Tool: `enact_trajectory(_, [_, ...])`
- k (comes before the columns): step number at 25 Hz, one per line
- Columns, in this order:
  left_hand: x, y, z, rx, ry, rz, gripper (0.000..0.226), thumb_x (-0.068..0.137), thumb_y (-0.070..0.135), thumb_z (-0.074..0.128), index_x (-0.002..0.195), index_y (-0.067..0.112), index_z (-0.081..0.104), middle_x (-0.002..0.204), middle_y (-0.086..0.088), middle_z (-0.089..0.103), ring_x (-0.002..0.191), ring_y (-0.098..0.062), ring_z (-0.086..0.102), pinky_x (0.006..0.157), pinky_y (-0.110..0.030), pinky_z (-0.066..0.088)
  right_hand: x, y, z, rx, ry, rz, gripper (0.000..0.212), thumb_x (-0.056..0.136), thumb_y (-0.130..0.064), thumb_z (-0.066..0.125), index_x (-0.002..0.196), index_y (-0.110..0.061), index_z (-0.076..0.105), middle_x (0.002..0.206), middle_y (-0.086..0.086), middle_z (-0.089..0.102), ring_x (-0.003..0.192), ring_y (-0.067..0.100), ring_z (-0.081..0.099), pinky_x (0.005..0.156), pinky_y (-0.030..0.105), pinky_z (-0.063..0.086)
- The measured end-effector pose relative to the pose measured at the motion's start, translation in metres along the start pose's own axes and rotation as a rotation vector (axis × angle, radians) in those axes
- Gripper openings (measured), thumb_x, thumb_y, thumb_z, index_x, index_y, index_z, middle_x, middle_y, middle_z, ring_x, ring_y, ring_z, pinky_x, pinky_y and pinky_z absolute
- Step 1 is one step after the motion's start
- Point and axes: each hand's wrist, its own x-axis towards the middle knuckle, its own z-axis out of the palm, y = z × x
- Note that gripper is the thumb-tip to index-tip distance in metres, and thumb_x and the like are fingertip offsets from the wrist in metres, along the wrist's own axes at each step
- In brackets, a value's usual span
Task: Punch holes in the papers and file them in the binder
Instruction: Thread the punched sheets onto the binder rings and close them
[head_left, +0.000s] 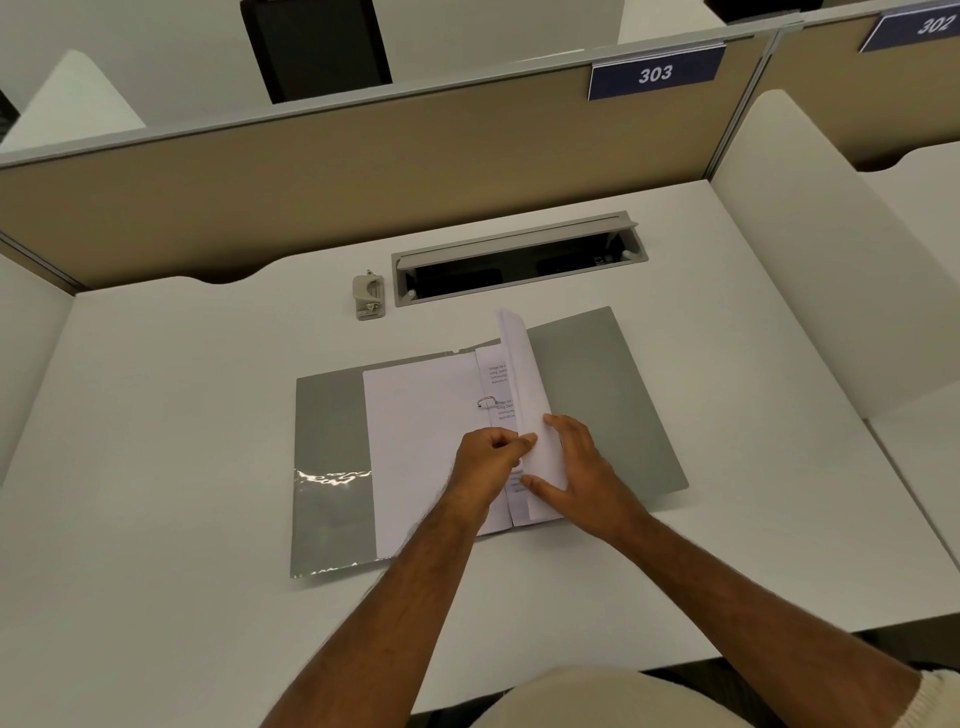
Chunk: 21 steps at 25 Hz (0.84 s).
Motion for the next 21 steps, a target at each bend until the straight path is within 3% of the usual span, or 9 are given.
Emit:
enact_trajectory(8, [-0.003, 0.009, -0.007, -0.001, 0.065, 0.074, 0.024, 0.086, 0.036, 0.080, 0.082, 0.013, 0.072, 0.089, -0.004, 0.076, 0.084, -0.017, 0.071, 0.076, -0.028, 0.060, 0.001, 0.004, -0.007, 0.118, -0.004, -0.004, 0.085, 0.089, -0.066, 0.052, 0.156, -0.029, 0.016, 0.158, -0.007, 0.025, 0.137, 0.017, 0.042, 0.111, 0.041, 0.046])
enact_trajectory(11, [-0.008, 0.015, -0.017, 0.059, 0.105, 0.143, 0.024, 0.091, 0.035, 0.075, 0.086, 0.013, 0.067, 0.089, 0.002, 0.072, 0.082, -0.012, 0.069, 0.066, -0.018, 0.053, 0.001, 0.007, -0.007, 0.196, 0.016, 0.013, 0.075, 0.095, -0.061, 0.049, 0.155, -0.030, 0.017, 0.156, -0.011, 0.027, 0.135, 0.014, 0.043, 0.110, 0.043, 0.048])
enact_trajectory(15, [-0.014, 0.013, -0.046, 0.158, 0.171, 0.226, 0.028, 0.095, 0.041, 0.068, 0.093, 0.013, 0.064, 0.091, 0.003, 0.071, 0.081, -0.011, 0.070, 0.064, -0.019, 0.054, 0.001, 0.014, -0.005, 0.296, 0.013, 0.034, 0.078, 0.093, -0.072, 0.044, 0.155, -0.036, 0.015, 0.157, -0.016, 0.025, 0.141, 0.013, 0.040, 0.111, 0.047, 0.046])
enact_trajectory(19, [-0.018, 0.000, -0.080, 0.163, 0.284, 0.241, 0.029, 0.097, 0.037, 0.067, 0.087, 0.010, 0.063, 0.084, -0.003, 0.069, 0.075, -0.015, 0.066, 0.064, -0.029, 0.054, 0.000, 0.015, -0.005, 0.325, 0.011, 0.038, 0.081, 0.090, -0.078, 0.040, 0.156, -0.037, 0.015, 0.158, -0.016, 0.024, 0.144, 0.012, 0.037, 0.114, 0.048, 0.042])
enact_trajectory(21, [-0.019, -0.007, -0.095, 0.196, 0.340, 0.248, 0.027, 0.097, 0.035, 0.067, 0.085, 0.012, 0.063, 0.081, -0.002, 0.066, 0.072, -0.014, 0.060, 0.063, -0.025, 0.049, -0.002, 0.014, -0.005, 0.338, 0.019, 0.040, 0.078, 0.090, -0.077, 0.041, 0.154, -0.038, 0.018, 0.157, -0.016, 0.027, 0.142, 0.010, 0.039, 0.115, 0.046, 0.041])
